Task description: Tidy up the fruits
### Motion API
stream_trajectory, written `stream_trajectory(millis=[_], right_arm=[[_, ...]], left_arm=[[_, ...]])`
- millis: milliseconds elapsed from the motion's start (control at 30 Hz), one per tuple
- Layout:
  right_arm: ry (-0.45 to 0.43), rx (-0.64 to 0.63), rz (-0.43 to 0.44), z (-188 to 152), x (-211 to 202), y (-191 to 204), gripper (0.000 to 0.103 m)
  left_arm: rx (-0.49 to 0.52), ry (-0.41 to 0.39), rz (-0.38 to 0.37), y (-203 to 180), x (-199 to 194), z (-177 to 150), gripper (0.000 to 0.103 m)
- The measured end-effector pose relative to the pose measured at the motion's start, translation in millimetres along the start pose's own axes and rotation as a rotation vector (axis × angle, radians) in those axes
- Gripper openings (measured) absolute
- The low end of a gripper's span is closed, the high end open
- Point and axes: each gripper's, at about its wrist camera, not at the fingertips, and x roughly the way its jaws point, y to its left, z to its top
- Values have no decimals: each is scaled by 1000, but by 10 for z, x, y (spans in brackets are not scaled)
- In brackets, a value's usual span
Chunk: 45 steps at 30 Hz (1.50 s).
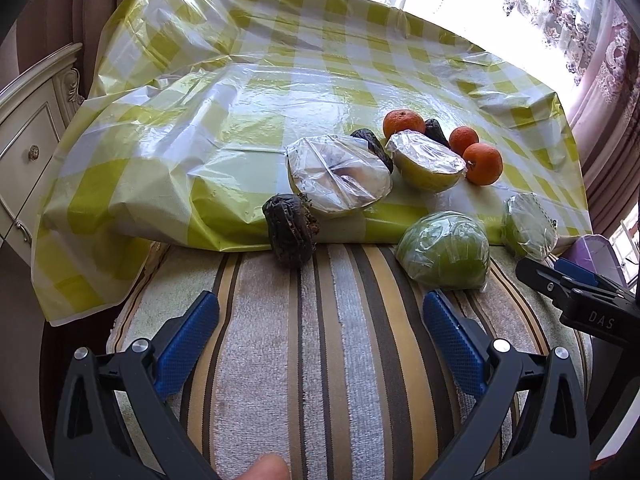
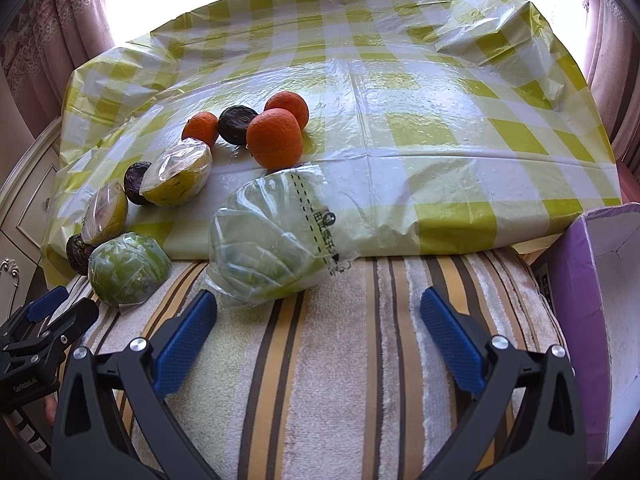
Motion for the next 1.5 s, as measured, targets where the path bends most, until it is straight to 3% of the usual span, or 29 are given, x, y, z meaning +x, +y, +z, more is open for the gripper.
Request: stream_trajectory(millis=[1500], right_arm=[[-28, 7, 10, -12, -44, 1, 102]], left_arm=[[1, -13, 9, 13, -20, -13, 99]])
